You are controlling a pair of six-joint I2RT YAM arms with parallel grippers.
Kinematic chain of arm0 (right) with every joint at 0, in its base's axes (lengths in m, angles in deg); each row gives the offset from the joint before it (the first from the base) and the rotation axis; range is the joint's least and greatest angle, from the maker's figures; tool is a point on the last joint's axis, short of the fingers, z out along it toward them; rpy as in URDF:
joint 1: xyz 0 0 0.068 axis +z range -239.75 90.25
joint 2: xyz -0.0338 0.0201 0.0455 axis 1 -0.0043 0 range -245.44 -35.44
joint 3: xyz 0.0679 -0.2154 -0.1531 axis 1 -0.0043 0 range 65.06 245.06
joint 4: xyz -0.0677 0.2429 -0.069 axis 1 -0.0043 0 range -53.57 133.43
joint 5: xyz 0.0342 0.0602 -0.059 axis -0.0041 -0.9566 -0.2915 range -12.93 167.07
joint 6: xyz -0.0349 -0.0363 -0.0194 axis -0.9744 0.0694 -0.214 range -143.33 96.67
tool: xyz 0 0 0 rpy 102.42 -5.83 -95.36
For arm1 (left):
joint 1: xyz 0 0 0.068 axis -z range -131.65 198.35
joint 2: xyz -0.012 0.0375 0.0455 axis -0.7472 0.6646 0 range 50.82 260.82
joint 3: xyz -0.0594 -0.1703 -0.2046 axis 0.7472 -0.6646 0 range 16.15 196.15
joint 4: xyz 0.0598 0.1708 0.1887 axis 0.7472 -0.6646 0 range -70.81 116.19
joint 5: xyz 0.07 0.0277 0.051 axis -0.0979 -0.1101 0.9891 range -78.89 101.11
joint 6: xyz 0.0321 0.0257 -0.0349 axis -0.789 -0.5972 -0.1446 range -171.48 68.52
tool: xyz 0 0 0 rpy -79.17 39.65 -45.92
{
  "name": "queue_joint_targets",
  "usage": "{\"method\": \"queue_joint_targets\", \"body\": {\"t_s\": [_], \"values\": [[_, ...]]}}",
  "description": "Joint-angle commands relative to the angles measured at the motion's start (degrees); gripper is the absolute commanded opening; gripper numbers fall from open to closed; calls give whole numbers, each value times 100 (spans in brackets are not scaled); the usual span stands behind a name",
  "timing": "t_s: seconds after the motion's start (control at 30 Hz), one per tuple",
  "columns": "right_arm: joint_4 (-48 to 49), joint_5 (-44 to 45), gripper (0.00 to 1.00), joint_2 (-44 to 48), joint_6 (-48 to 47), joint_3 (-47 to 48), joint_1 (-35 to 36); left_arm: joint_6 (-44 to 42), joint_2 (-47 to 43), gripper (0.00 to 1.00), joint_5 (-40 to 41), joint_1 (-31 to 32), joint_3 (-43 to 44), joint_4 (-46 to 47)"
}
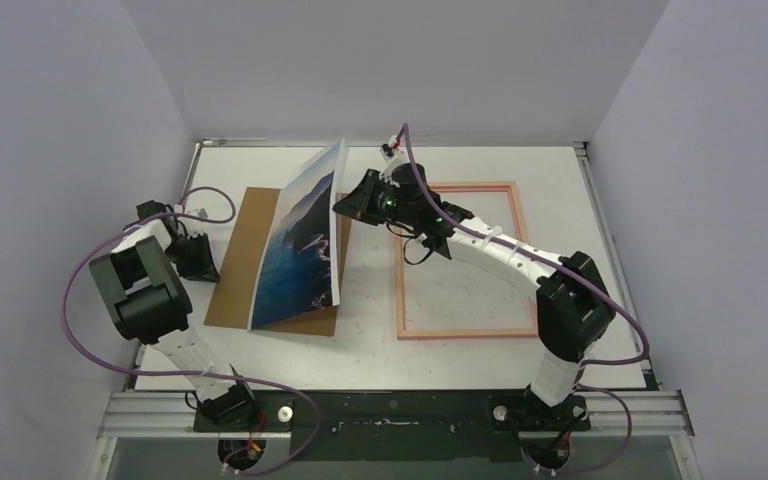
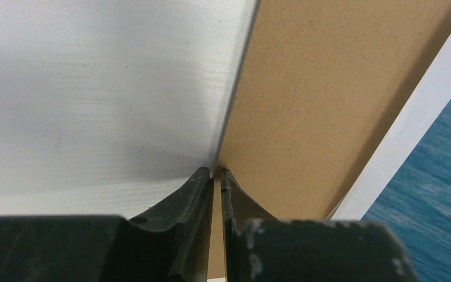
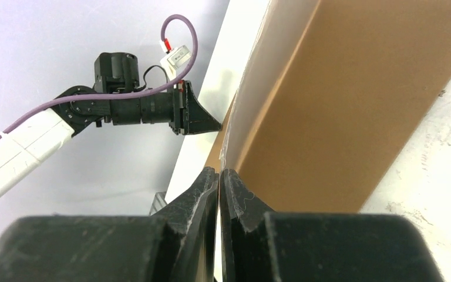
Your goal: Put the photo into the frame
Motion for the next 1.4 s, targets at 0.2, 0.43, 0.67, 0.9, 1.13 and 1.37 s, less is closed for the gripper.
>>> {"method": "queue_joint_targets", "body": {"t_s": [0.2, 0.43, 0.67, 0.9, 1.13, 1.37], "values": [[-1129, 585, 5, 161, -522, 814, 110, -143, -17, 18, -533, 5, 217, -449], [-1492, 675, 6, 67, -529, 893, 179, -169, -6, 20, -535, 39, 144, -405], [-2020, 849, 5, 35, -732, 1418, 196, -167, 40, 20, -533, 42, 135, -381], [-2708, 933, 5, 179, -1040, 1862, 96, -169, 65, 20, -538, 42, 145, -387], [-3441, 1036, 5, 657, -1362, 1940, -229, -187, 79, 21, -548, 66, 145, -387], [-3925, 1019, 5, 1262, -1595, 1560, -627, -183, 97, 21, -431, 243, 25, -266]]}}
